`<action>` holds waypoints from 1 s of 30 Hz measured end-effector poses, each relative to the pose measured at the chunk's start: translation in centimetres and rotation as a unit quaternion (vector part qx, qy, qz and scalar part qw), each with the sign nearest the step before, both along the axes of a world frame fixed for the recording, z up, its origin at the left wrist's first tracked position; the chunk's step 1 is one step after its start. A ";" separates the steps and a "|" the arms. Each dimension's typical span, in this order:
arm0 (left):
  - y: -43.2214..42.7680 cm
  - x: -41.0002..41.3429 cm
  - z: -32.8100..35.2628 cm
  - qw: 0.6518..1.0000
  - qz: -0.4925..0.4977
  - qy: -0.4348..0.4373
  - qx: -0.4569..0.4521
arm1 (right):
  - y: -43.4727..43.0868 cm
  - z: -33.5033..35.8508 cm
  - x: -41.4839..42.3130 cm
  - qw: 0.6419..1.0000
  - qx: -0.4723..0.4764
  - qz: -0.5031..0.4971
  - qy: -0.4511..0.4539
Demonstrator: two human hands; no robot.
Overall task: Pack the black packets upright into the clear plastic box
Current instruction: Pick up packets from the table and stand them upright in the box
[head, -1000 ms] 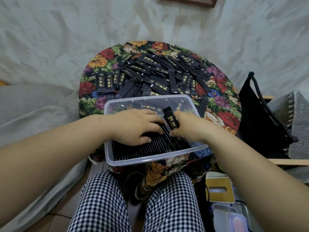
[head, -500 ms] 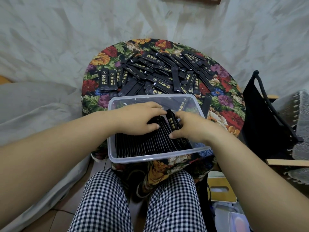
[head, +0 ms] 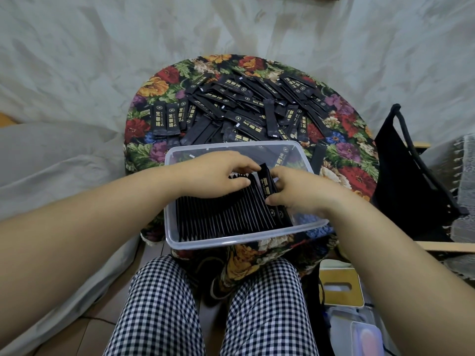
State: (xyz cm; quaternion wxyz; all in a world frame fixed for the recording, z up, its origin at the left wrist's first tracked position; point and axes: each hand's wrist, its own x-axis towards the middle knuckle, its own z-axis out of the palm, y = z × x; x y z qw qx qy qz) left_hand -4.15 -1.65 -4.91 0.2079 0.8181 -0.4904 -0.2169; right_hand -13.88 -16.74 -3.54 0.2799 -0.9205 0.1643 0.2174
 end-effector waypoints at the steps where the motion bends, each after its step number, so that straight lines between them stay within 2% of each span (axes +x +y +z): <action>1: 0.0 0.0 0.0 1.000 -0.007 -0.010 0.005 | 0.0 0.1 0.0 1.000 -0.008 0.009 -0.002; 7: -0.1 0.0 -0.6 0.987 -0.087 -0.090 0.098 | 0.3 0.6 0.2 0.997 -0.056 0.041 0.021; 17: 0.5 -1.2 -0.7 0.954 -0.145 -0.221 0.144 | 0.4 0.4 0.4 0.998 -0.055 0.017 0.035; 23: 0.8 -1.8 -1.5 0.927 -0.204 -0.194 0.247 | 0.7 0.7 0.1 0.999 -0.039 0.004 0.019; 26: 0.8 -1.8 -1.6 0.926 -0.205 -0.197 0.250 | 0.7 0.6 0.1 0.998 -0.057 0.002 0.027; 30: 0.6 -1.9 -1.5 0.927 -0.214 -0.203 0.233 | 0.6 0.4 0.2 0.998 -0.023 -0.034 0.038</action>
